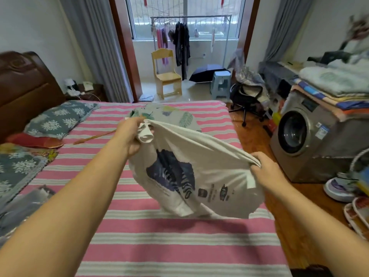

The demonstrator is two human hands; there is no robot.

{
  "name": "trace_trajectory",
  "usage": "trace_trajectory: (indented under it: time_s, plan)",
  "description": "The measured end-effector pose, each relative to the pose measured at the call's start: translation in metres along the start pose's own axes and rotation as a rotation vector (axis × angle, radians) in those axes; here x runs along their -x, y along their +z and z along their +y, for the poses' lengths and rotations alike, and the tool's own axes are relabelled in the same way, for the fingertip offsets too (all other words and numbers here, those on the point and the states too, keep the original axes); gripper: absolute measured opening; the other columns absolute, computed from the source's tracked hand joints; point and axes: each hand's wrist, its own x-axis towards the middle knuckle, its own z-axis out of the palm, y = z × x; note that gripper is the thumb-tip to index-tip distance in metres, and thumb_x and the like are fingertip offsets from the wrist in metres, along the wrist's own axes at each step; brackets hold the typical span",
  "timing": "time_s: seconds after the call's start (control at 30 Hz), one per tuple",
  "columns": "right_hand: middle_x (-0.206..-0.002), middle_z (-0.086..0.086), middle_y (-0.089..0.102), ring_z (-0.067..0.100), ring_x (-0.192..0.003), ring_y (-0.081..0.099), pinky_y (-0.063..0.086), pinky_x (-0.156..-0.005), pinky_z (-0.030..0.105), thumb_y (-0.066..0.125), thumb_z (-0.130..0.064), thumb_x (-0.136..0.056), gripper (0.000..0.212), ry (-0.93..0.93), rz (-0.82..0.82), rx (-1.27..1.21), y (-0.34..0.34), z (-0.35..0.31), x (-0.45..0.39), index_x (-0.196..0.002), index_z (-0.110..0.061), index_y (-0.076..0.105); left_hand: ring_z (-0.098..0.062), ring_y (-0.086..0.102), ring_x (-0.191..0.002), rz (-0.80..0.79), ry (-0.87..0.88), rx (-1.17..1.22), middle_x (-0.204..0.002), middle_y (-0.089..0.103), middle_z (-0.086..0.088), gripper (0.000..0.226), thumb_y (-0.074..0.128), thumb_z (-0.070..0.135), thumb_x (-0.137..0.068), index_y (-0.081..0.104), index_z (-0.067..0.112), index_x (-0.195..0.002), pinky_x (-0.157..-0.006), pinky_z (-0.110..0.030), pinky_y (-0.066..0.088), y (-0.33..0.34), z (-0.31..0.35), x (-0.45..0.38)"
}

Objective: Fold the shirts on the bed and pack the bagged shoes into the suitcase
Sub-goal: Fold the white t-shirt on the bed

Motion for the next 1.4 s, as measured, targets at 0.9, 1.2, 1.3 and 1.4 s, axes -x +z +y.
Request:
trace_trajectory:
  time_s: [0.9,1.2,1.3,1.4]
  plan:
    - [-0.095,0.008,0.069,0.018,-0.084,0.065,0.054,-0.074,0.032,0.063,0.004,-0.089,0.030,0.158,-0.546,-0.914,0.121,-0.050,0.066,-0.111,-0.016,0.069,-0.046,0.060,-0.119,-0.237,-0.253,0.033,-0.122,0.064,-0.035,0.035,0.042,0.005,-0.100,0.057,-0.016,-0.123,-0.111,-0.056,0.042,-0.005,-0.161,0.076]
    - [-0.066,-0.004,0.057,0.015,-0.066,0.051,0.040,-0.062,0.030,0.042,-0.001,-0.095,0.029,0.183,-0.397,-0.888,0.081,-0.042,0.041,-0.079,-0.017,0.059,-0.020,0.055,-0.065,-0.321,-0.194,-0.736,-0.071,0.065,-0.003,0.027,0.048,0.011,-0.087,0.069,0.015,-0.071,-0.059,-0.028,0.040,-0.058,-0.136,0.063]
    - [-0.075,0.002,0.058,0.017,-0.071,0.053,0.039,-0.066,0.032,0.051,-0.010,-0.096,0.020,0.031,-0.441,-0.739,0.072,-0.058,0.033,-0.081,-0.011,0.063,-0.023,0.057,-0.079,-0.192,-0.116,-1.220,-0.080,0.065,0.001,0.022,0.052,0.024,-0.096,0.063,0.017,-0.079,-0.065,-0.030,0.041,-0.062,-0.135,0.055]
    - [-0.079,0.004,0.061,0.017,-0.075,0.054,0.039,-0.070,0.035,0.058,-0.020,-0.095,0.018,-0.103,-0.483,-0.614,0.065,-0.076,0.030,-0.084,-0.009,0.068,-0.010,0.067,-0.098,-0.346,0.039,-0.845,-0.107,0.071,0.013,0.022,0.063,0.047,-0.096,0.068,0.032,-0.111,-0.081,-0.026,0.051,-0.046,-0.139,0.067]
